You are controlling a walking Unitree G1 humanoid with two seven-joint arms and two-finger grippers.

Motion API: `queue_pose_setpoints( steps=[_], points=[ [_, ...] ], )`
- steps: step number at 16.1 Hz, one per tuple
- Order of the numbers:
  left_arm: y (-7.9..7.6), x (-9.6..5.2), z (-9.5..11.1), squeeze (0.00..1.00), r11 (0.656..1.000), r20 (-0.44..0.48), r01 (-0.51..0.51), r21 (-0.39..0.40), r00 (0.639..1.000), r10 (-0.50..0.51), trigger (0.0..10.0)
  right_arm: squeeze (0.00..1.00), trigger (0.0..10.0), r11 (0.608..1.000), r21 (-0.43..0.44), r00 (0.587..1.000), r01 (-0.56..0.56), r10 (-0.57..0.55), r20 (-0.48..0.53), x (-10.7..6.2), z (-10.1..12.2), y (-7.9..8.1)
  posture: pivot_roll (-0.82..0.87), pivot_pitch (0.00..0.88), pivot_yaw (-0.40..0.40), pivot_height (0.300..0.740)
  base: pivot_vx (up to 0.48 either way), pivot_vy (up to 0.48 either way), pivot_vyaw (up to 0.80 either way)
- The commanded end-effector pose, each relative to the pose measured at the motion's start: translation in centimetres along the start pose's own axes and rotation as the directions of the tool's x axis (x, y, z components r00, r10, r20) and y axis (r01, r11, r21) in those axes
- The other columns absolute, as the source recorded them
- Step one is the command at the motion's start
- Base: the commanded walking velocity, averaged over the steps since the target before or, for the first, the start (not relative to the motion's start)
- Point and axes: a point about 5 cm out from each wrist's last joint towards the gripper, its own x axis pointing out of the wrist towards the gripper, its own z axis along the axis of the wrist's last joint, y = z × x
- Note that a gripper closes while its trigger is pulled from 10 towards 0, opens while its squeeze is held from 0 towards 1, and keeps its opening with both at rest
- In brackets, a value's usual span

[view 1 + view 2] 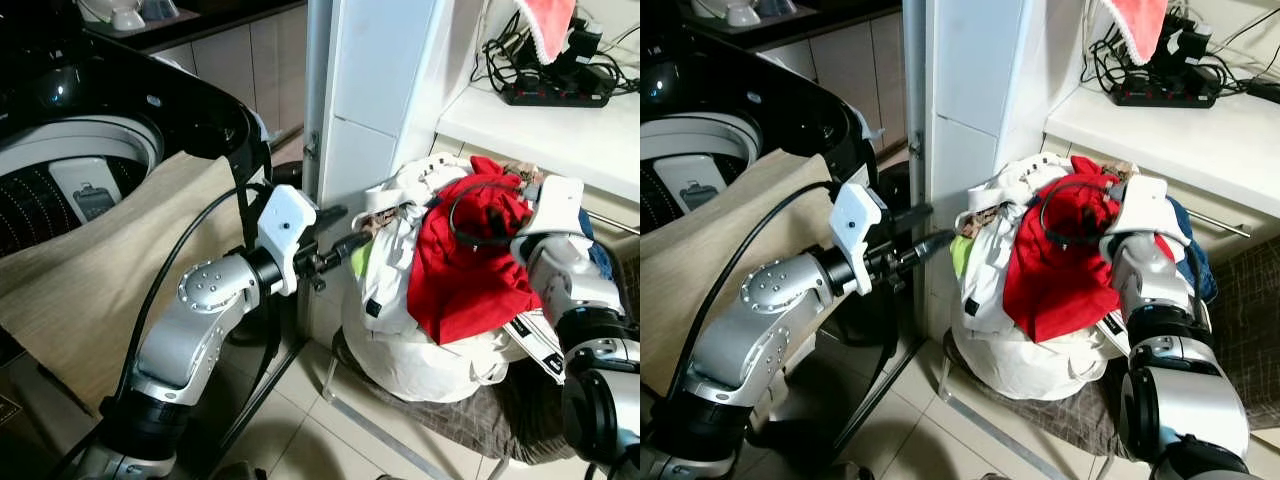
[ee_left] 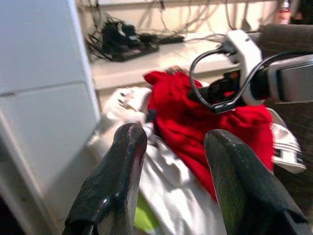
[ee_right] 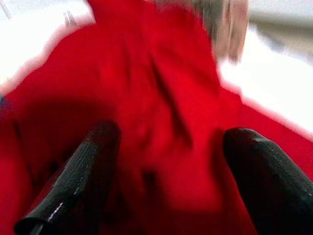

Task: Clothes washing

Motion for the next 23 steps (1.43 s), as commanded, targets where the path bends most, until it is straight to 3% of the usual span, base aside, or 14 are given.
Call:
queue_pose_setpoints(
  steps=[1, 3, 4, 5, 6, 23],
  points=[
    [-0.7, 0.0, 0.4, 0.00, 0.998, 0.001, 0.055, 0.001, 0.998, -0.055, 10.0, 0.00, 10.0, 1.000, -0.002, 0.998, -0.001, 0.001, -0.055, 0.1, -0.3, -0.1, -0.09, 0.000, -0.020, 0.740, 0.000, 0.000, 0.00],
    [-1.5, -0.2, 0.2, 0.00, 0.992, -0.012, 0.127, -0.016, 0.992, -0.127, 10.0, 0.00, 10.0, 1.000, 0.001, 0.993, -0.016, 0.016, -0.114, 0.1, -0.9, 0.1, -0.09, 0.000, -0.022, 0.740, 0.000, 0.000, 0.00],
    [-1.9, -0.3, 0.2, 0.00, 0.986, -0.020, 0.165, -0.026, 0.986, -0.165, 10.0, 0.00, 4.3, 1.000, 0.009, 0.992, -0.015, 0.016, -0.128, 0.2, -1.0, 0.2, -0.09, 0.000, -0.022, 0.740, 0.000, 0.000, 0.00],
    [-2.3, -0.5, 0.1, 0.00, 0.980, -0.022, 0.194, -0.039, 0.981, -0.195, 10.0, 0.00, 3.8, 1.000, 0.010, 0.991, -0.011, 0.012, -0.131, 0.2, -1.0, 0.2, -0.08, 0.000, -0.024, 0.740, 0.000, 0.000, 0.00],
    [-2.5, -0.5, 0.0, 0.00, 0.977, -0.030, 0.210, -0.043, 0.977, -0.212, 10.0, 0.00, 0.0, 1.000, 0.014, 0.992, -0.005, 0.007, -0.130, 0.2, -0.9, 0.2, -0.08, 0.000, -0.024, 0.740, 0.000, 0.000, 0.00],
    [-2.1, -0.4, -0.2, 0.00, 0.980, -0.054, 0.197, -0.028, 0.979, -0.198, 10.0, 0.00, 0.0, 0.999, -0.015, 0.995, -0.045, 0.044, -0.093, 0.2, -0.4, 0.4, -0.09, 0.000, -0.020, 0.740, 0.000, 0.000, 0.00]
  ],
)
